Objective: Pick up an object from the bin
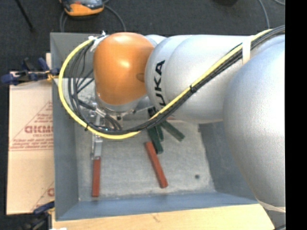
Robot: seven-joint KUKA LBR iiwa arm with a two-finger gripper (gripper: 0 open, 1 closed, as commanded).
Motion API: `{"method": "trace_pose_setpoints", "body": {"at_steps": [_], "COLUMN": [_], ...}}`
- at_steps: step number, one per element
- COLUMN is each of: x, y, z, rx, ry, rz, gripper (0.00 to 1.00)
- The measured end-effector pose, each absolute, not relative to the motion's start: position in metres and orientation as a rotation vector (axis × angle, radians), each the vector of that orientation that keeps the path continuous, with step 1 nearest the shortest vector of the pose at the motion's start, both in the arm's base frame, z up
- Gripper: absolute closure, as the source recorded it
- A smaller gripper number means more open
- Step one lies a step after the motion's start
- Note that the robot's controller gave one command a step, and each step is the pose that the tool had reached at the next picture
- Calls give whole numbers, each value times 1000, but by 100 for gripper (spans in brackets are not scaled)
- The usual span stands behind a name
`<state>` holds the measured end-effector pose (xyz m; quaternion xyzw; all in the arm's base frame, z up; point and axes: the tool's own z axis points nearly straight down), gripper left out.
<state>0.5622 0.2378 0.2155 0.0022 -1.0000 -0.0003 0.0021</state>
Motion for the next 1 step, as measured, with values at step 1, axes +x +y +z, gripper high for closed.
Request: {"method": "trace_pose_setpoints", "body": {"at_steps": [1], "x": [564], "y": [237], "z": [220], "rx": [0], "ry": [-3145], "rz": [-4], "gripper": [0]}}
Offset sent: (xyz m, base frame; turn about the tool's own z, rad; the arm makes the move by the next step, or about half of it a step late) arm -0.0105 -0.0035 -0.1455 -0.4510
